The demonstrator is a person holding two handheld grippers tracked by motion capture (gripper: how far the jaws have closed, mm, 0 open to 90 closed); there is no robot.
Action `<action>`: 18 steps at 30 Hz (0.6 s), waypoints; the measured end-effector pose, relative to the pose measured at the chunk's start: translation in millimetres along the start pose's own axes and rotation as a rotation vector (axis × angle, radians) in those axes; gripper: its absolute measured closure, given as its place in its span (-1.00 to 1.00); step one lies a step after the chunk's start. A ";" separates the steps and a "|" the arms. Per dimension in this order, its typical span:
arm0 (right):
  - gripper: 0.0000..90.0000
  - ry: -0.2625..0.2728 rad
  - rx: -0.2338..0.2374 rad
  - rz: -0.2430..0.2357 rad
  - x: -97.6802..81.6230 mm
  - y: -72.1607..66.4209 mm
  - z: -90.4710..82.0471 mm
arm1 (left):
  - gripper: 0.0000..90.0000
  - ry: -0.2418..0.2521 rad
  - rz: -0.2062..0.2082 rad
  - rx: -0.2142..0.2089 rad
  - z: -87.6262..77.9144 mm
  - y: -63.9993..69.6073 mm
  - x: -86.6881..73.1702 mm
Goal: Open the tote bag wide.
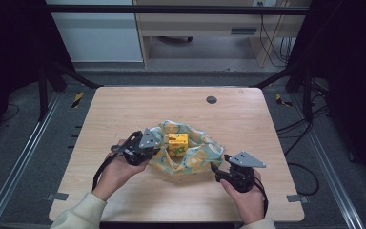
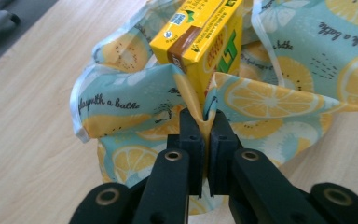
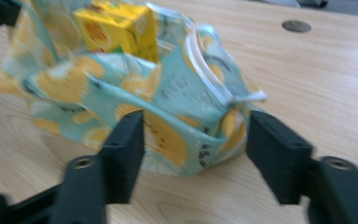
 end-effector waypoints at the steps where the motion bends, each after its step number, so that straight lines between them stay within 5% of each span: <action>1: 0.02 0.008 -0.004 -0.037 6.5 -5.3 -2.8 | 0.97 0.003 -0.002 -0.004 -2.0 1.1 -1.0; 9: -0.01 0.030 -0.022 -0.042 20.8 -5.5 -2.0 | 0.98 0.056 -0.025 -0.024 -23.0 21.3 -17.5; 18: -0.04 0.011 -0.030 -0.038 12.6 -3.2 5.0 | 0.98 0.079 -0.068 -0.059 -21.8 42.0 -47.0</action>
Point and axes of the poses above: each handheld gripper's, and its own axes: z roughly forward along the jaws, x roughly out of its top, y roughly to its right, the point moved 9 cm from there along z, roughly forward along the jaws, and after that the axes turned 13 degrees about z, right-handed, at the moved point
